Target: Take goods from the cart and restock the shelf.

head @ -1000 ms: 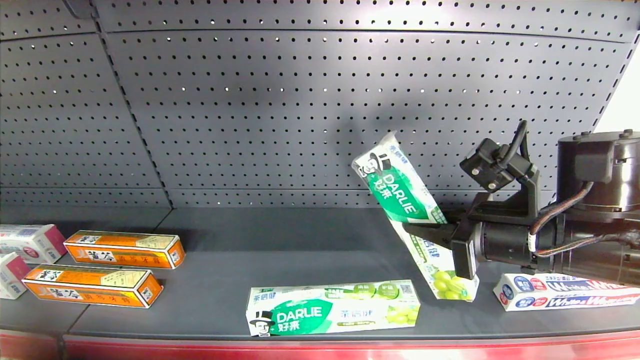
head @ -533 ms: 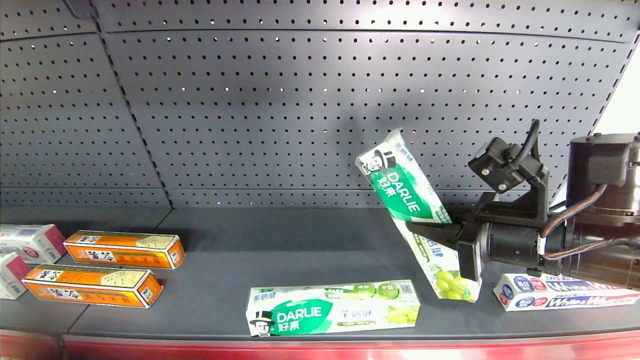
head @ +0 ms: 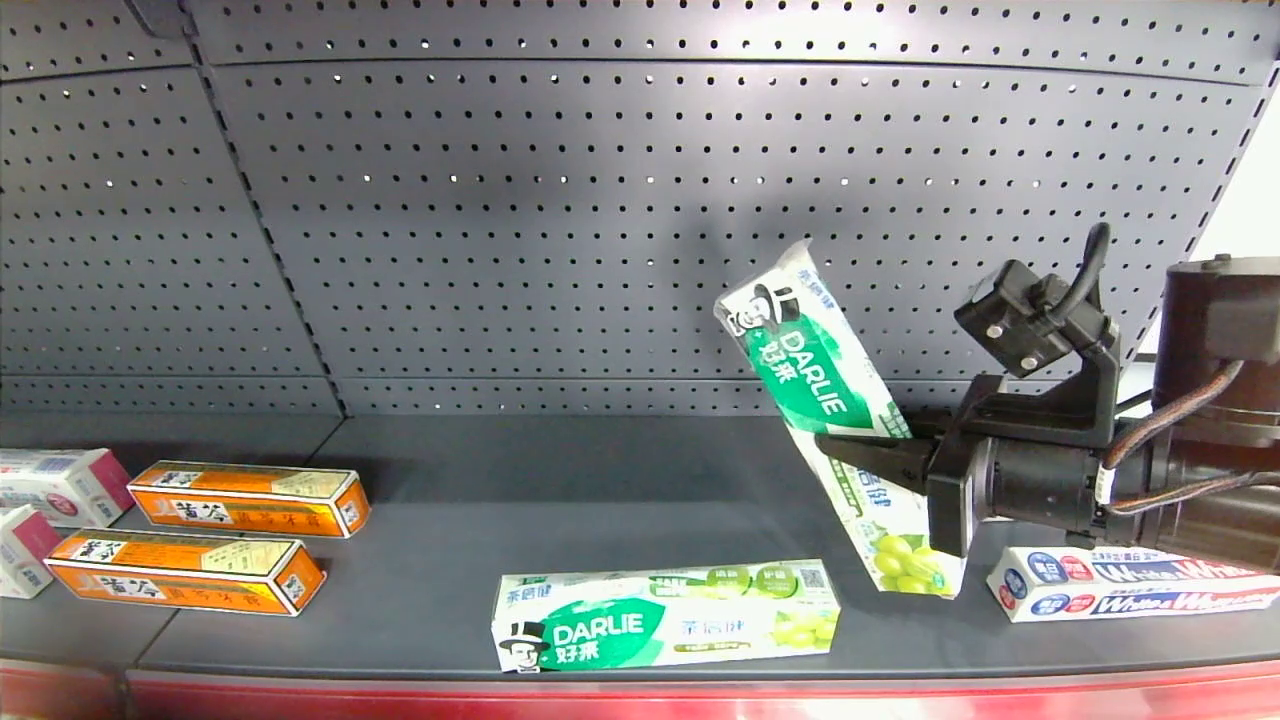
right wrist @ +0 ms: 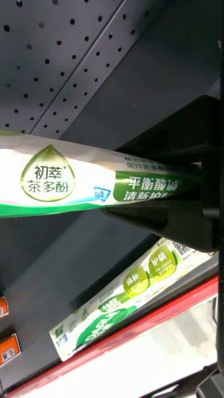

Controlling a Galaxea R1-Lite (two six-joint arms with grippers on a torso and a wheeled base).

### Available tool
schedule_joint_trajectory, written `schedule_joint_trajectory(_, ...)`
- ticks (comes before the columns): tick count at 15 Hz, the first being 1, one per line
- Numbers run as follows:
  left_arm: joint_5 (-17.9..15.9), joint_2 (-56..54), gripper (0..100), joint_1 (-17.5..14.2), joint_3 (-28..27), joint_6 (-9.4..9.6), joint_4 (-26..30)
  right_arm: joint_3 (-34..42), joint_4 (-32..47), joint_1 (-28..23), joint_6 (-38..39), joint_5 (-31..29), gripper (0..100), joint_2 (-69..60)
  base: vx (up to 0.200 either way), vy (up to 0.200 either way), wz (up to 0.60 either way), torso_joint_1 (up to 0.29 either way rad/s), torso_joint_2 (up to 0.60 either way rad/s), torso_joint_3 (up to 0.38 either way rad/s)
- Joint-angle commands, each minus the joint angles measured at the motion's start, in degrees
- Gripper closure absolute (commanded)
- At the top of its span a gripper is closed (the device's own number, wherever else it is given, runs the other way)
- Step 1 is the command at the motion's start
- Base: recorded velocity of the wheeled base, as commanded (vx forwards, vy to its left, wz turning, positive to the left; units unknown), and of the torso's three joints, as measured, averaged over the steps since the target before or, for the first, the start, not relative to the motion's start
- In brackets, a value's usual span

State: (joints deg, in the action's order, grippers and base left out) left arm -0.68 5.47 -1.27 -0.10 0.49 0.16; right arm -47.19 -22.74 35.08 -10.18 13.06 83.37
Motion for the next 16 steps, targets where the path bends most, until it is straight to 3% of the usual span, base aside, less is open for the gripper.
schedule_joint_trajectory(1,0.0,-1.0,0,-0.8,0.0,0.04,0.0,0.3,0.0,0.0,0.0,0.0,100,-0.5,0.000,0.000,0.00,0.000,0.00,0.000)
schedule_joint_trajectory(6,0.0,-0.9,0,-0.8,0.0,-0.05,0.0,3.9,1.1,-0.7,-1.6,0.1,100,-3.7,0.000,0.000,0.00,0.000,0.00,0.000)
schedule_joint_trajectory(11,0.0,-0.9,0,-0.8,0.0,-0.05,0.0,1.3,14.6,-2.0,-6.9,0.0,100,-7.7,0.000,0.000,0.00,0.000,0.00,0.000)
schedule_joint_trajectory(16,0.0,-1.0,0,-0.8,0.0,-0.05,0.0,-1.8,13.9,-2.7,-8.7,2.3,100,-2.6,0.000,0.000,0.00,0.000,0.00,0.000)
